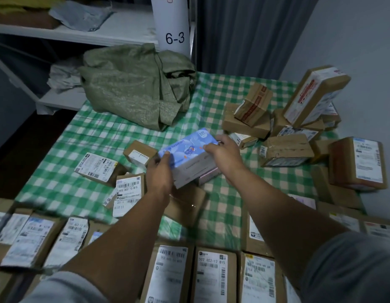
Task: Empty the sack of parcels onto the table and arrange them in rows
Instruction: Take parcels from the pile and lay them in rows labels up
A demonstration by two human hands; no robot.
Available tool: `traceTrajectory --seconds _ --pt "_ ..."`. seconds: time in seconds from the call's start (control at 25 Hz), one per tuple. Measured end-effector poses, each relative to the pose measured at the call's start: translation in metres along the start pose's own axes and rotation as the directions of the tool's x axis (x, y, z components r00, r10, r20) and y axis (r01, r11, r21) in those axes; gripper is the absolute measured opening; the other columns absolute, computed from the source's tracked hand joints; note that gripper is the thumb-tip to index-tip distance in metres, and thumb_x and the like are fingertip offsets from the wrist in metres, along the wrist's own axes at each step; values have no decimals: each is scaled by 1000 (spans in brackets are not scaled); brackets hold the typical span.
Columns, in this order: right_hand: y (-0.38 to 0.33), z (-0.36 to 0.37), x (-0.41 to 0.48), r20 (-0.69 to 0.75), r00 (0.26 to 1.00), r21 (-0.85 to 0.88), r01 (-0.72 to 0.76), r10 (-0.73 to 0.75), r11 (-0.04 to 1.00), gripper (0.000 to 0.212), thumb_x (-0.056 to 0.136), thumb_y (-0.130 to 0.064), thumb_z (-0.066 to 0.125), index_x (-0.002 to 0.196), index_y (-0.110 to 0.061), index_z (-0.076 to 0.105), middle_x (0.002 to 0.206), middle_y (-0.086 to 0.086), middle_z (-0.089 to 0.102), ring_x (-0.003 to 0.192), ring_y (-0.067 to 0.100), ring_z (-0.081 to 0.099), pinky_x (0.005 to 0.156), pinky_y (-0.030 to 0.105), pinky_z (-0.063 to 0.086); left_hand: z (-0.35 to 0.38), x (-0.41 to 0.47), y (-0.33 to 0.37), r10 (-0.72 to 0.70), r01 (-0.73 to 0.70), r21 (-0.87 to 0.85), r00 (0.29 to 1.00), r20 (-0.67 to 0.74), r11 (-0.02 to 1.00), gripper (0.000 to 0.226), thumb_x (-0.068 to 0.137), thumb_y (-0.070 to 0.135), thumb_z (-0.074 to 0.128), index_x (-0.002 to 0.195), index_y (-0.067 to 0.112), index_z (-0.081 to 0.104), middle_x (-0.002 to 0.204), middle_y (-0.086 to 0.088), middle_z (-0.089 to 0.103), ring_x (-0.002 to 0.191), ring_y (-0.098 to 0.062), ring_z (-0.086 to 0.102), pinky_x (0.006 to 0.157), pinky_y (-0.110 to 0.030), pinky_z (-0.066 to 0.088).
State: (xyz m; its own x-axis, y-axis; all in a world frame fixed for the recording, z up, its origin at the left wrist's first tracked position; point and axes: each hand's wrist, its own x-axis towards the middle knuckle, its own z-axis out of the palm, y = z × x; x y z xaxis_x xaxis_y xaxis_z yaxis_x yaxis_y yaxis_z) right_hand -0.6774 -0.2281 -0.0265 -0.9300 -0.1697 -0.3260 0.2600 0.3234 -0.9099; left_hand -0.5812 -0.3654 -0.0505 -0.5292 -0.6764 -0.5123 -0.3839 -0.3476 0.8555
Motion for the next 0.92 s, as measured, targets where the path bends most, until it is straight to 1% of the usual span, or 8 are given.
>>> traceTrajectory --seconds 0.16,0.28,0.4,0.48,0.64,0.76,0.84,0.92 --pt "9 18 -16 69 998 38 -15 12 999 30 77 -18 76 106 -12 67 99 6 67 84 22 60 75 35 46 -27 -10 -15 -49 46 -24 991 -127 999 45 62 48 62 94 16 58 99 -16 68 88 -36 68 78 -58 59" --pt "10 32 -32 116 993 70 -34 26 997 54 62 -28 71 114 -11 65 96 5 66 80 22 60 71 35 46 -45 -20 -25 -59 60 4 986 -153 998 50 65 46 64 98 9 60 94 -20 69 79 -35 68 60 -44 58" --pt "19 44 -44 83 995 126 -68 58 990 55 59 -39 78 106 -15 64 99 8 68 83 23 63 72 34 48 -60 -35 -35 -21 21 -5 989 -147 1000 31 72 44 69 82 16 59 85 -14 67 75 -31 63 63 -46 52" --pt "21 48 -53 29 997 137 -69 66 988 54 63 -50 86 95 -18 54 103 12 63 88 26 63 70 33 48 -68 -40 -45 11 -14 -21 992 -128 1000 34 74 48 66 69 15 59 74 -10 64 71 -28 59 65 -45 45" --pt "30 52 -69 -62 990 0 -128 128 992 73 76 -40 87 122 -6 41 118 8 42 102 24 51 80 32 46 -78 -49 -62 25 -26 -9 999 -20 1000 24 68 38 69 59 18 59 69 -10 63 74 -26 60 70 -46 51" --pt "29 52 -83 -109 980 40 -162 166 986 71 74 -36 79 126 -7 41 123 10 48 101 30 59 81 37 55 -86 -61 -68 60 -60 1 997 52 998 4 66 18 65 67 21 62 77 -7 68 79 -28 63 80 -53 56" --pt "34 53 -90 -118 976 90 -174 184 981 79 60 -47 71 127 -13 46 124 11 56 98 31 64 79 44 59 -98 -60 -67 116 -115 40 993 -22 993 13 72 10 63 83 18 60 87 -10 67 81 -28 62 79 -49 55" --pt "44 50 -91 -129 969 123 -196 212 973 78 58 -48 69 126 -14 52 122 13 62 97 33 65 73 43 58 -114 -50 -63 193 -154 242 970 -146 958 22 79 5 64 100 14 61 106 -13 60 91 -28 60 82 -41 53"
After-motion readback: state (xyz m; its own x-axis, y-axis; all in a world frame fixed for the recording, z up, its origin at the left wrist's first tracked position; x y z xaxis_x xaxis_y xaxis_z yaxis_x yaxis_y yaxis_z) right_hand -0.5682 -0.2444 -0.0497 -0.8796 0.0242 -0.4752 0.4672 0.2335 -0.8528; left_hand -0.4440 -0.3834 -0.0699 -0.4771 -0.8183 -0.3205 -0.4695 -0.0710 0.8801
